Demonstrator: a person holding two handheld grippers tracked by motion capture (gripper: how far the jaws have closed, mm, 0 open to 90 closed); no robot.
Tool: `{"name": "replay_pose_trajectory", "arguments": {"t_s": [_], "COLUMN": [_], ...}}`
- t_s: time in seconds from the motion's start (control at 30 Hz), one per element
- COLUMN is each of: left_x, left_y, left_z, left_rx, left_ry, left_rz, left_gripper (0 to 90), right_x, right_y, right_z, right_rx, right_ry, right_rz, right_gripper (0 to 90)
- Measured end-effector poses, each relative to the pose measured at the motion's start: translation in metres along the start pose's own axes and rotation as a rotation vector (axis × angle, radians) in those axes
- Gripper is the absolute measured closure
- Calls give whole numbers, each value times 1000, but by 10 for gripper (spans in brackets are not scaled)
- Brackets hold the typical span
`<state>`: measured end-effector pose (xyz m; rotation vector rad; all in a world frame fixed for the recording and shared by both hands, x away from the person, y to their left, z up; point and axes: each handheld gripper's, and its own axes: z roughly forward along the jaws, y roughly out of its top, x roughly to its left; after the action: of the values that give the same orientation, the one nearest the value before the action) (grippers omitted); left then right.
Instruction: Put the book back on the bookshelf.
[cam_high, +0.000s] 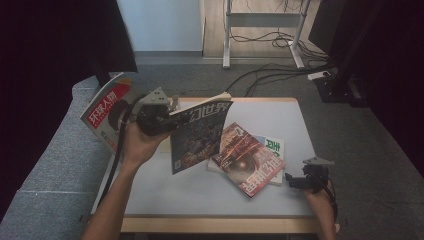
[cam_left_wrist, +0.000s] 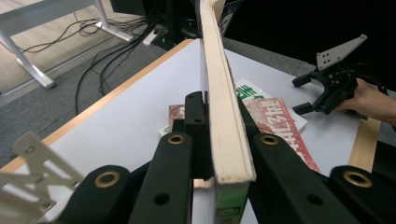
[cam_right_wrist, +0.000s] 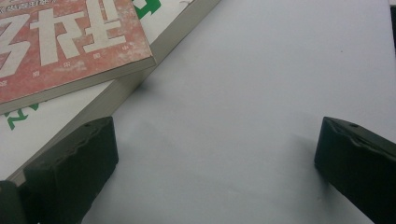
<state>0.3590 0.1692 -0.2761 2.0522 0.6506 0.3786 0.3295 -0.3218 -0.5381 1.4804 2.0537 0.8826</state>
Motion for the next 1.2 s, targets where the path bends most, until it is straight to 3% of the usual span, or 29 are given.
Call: {"name": "replay_pose_trajectory", "arguments": {"t_s": [0.7,1.2], "left_x": [26,44], "left_y": [-33,-59], "left_z": [-63,-96], "left_rx": [-15,-10], "left_ry": [99,180], "left_rz": [-87,-145], "left_gripper": [826,826], "right_x": [0,0], "right_y": [0,0], "right_z": [0,0], "right_rx": [-2,-3], "right_ry": [-2,-3], "right_rz": [1,1], "right_gripper": [0,0]}}
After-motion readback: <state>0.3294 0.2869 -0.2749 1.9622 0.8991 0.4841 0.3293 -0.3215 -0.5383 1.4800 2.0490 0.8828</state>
